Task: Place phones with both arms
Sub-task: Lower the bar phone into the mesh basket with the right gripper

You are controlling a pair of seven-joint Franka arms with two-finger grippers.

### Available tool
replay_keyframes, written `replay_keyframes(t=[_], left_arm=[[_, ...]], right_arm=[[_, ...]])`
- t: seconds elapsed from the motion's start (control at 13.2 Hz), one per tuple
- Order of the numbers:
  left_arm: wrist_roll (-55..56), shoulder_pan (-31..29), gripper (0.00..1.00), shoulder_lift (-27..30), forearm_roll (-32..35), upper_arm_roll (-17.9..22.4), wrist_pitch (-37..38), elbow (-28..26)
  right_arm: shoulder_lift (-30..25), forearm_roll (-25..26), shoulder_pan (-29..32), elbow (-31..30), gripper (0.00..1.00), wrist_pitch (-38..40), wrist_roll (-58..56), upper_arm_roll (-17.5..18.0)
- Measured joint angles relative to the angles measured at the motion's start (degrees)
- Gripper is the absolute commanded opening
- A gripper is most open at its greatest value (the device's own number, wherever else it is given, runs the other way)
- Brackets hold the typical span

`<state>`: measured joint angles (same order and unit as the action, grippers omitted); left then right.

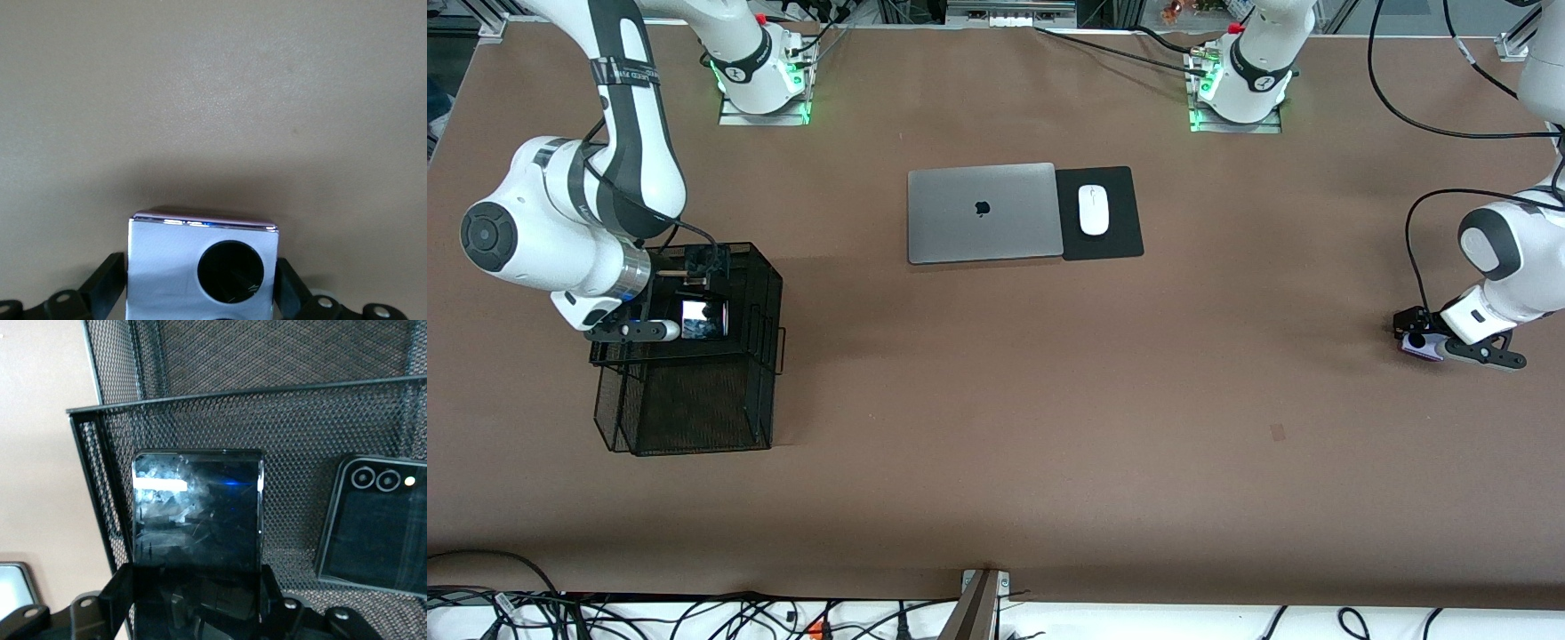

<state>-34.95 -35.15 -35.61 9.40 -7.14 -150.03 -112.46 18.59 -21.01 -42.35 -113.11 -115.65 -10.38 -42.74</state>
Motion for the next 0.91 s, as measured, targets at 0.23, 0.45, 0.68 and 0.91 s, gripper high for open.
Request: replay_keyframes(t=[0.23, 0.45, 0.68, 0.91], left_arm=[[0.1, 0.0, 0.19, 0.5, 0.0, 0.0, 0.3, 0.1], [0.2, 0.0, 0.12, 0.5, 0.0, 0.0, 0.3, 0.1], [2.4, 0.1, 0.09, 0.5, 0.0, -0.5, 0.2, 0.1], [6.5, 1.6, 0.09, 0.3, 0.0, -2.4, 0.5, 0.5]], right_arm=[[0.8, 0.0, 0.0, -0.1, 0.00, -2.0, 0.0, 0.1], [1.6, 0.0, -0.1, -0.1, 0.00, -2.9, 0.0, 0.3], [2.0, 0.0, -0.1, -0.1, 0.61, -3.1, 0.0, 0.3], [2.0, 0.0, -0.1, -0.1, 0.87, -3.1, 0.2, 0.3]])
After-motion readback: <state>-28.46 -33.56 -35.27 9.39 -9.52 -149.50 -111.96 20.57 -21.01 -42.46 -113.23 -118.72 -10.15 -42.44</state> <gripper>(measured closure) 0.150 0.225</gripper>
